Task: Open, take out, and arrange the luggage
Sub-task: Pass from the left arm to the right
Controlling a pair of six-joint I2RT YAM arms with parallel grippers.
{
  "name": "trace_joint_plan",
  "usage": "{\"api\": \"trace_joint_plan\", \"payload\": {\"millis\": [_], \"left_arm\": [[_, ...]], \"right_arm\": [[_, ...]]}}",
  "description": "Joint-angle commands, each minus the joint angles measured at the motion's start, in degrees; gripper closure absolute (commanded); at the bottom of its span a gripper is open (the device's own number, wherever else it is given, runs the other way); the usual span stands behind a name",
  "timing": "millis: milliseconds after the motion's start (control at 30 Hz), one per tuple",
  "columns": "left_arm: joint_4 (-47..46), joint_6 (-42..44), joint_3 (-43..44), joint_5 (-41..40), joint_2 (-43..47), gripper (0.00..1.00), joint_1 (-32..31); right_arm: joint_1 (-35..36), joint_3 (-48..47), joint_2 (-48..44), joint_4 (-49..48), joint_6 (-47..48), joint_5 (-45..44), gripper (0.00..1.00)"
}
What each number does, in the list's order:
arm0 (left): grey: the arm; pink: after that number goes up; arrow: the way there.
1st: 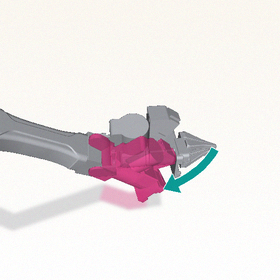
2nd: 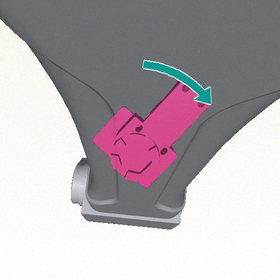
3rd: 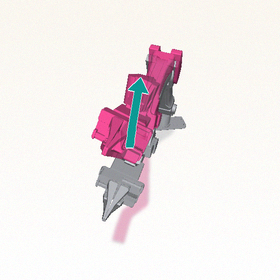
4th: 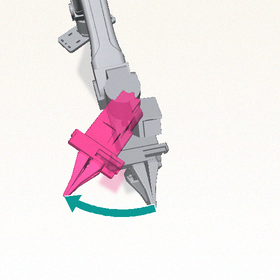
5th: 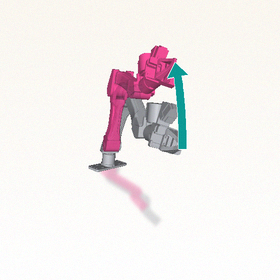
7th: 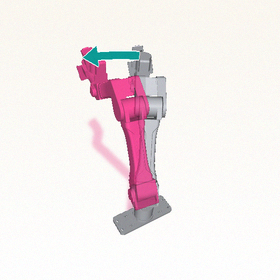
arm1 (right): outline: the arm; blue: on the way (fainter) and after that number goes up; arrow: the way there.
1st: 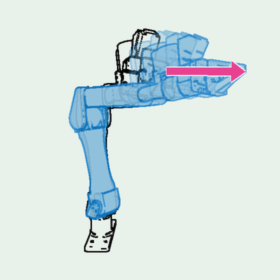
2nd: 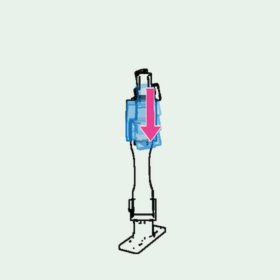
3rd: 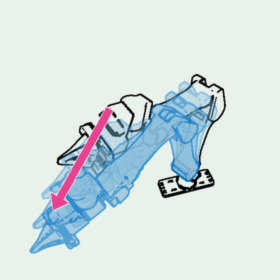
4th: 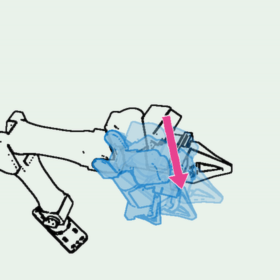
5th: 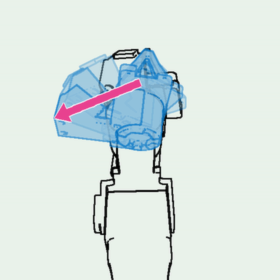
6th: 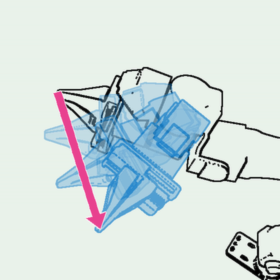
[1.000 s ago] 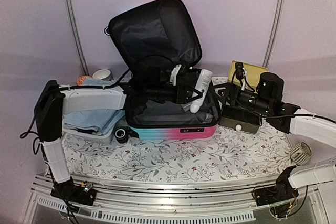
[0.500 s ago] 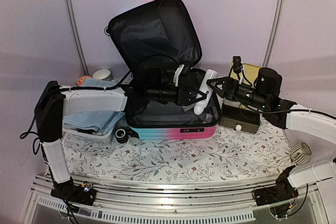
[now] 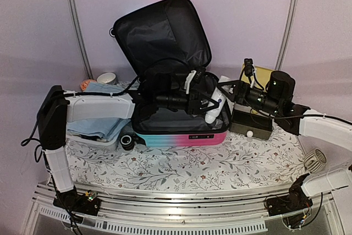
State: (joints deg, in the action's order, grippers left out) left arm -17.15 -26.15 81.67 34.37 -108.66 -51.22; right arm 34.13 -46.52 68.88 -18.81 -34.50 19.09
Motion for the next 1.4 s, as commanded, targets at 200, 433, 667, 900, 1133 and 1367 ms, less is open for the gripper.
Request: {"api": "trace_joint_plan", "payload": {"millis": [200,433,667,900,1133,1367], "left_arm": [[0.3,2.7,-1.0,-2.7,0.8,0.44,-1.2],[5.1,6.9,-5.2,-12.6,7.4,0.08,-1.1],[13.8,12.8,-4.7,-21.3,11.2,0.08,-1.1],[17.6,13.8,-2.9,-24.2,10.3,0.1,-1.1],[17.6,13.6,-2.9,-24.0,9.7,0.1,-1.1],[18.3,13.6,-3.2,-24.3,9.6,0.11,-1.2]], "right_arm": [[0.3,-1.3,-1.5,0.7,3.0,-3.7,0.61],[0.3,-1.7,-9.1,13.6,26.2,-20.5,0.59],[0.3,1.1,-12.5,16.0,52.8,-32.2,0.53],[0.3,-1.8,-4.4,26.4,75.7,-32.6,0.49],[0.2,-4.6,3.8,27.2,85.0,-40.8,0.49],[-2.4,-6.9,11.0,29.0,88.6,-44.1,0.51]]}}
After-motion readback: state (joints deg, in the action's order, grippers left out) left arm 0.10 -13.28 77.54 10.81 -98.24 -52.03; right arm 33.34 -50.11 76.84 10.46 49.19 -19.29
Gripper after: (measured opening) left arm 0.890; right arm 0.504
